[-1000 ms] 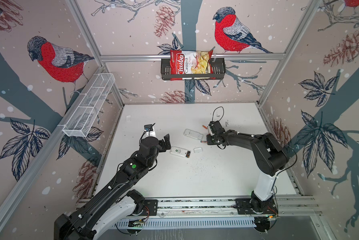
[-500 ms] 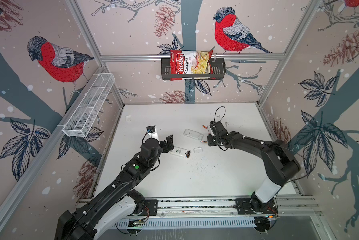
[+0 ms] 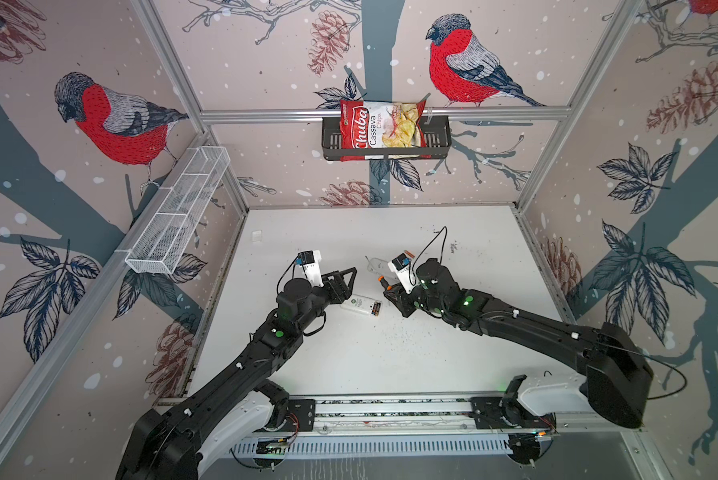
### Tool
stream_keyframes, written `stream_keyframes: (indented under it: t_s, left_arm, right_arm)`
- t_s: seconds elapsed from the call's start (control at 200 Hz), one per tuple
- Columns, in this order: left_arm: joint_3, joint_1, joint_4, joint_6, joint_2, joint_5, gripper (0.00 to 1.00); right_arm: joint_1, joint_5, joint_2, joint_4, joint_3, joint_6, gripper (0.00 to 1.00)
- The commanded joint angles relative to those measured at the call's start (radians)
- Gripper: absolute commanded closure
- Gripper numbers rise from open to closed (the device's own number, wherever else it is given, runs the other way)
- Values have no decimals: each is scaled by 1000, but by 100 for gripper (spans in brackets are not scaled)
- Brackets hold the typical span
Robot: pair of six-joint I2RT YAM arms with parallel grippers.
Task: Unload the batteries from the remote control
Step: 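Raise the screwdriver with the right gripper while the left gripper lifts away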
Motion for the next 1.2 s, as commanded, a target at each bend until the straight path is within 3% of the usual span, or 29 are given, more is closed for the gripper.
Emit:
stream_keyframes:
  t_s: [0.0,0.165,0.65,0.86,0.91,1.061,1.196]
  left_arm:
    - [-15,12,164,-73,23,110,32]
    - [-32,50,288,-147,97,206,46]
    - [-16,95,460,-224,248,303,67]
    - [-14,99,527,-250,288,338,95]
    - [-14,99,538,-255,297,344,100]
    - [-20,100,563,-275,309,344,100]
    - [-18,100,587,-298,317,344,100]
  right_arm:
    - [27,-29,-8,40,21,-22,89]
    - [65,-3,-7,48,40,-32,89]
    - [106,0,-6,60,44,-54,89]
    - [106,30,-13,57,43,-45,89]
    - [107,37,-13,59,41,-42,84]
    - [102,59,-21,98,19,-28,76]
    - [91,54,-33,132,0,-11,61]
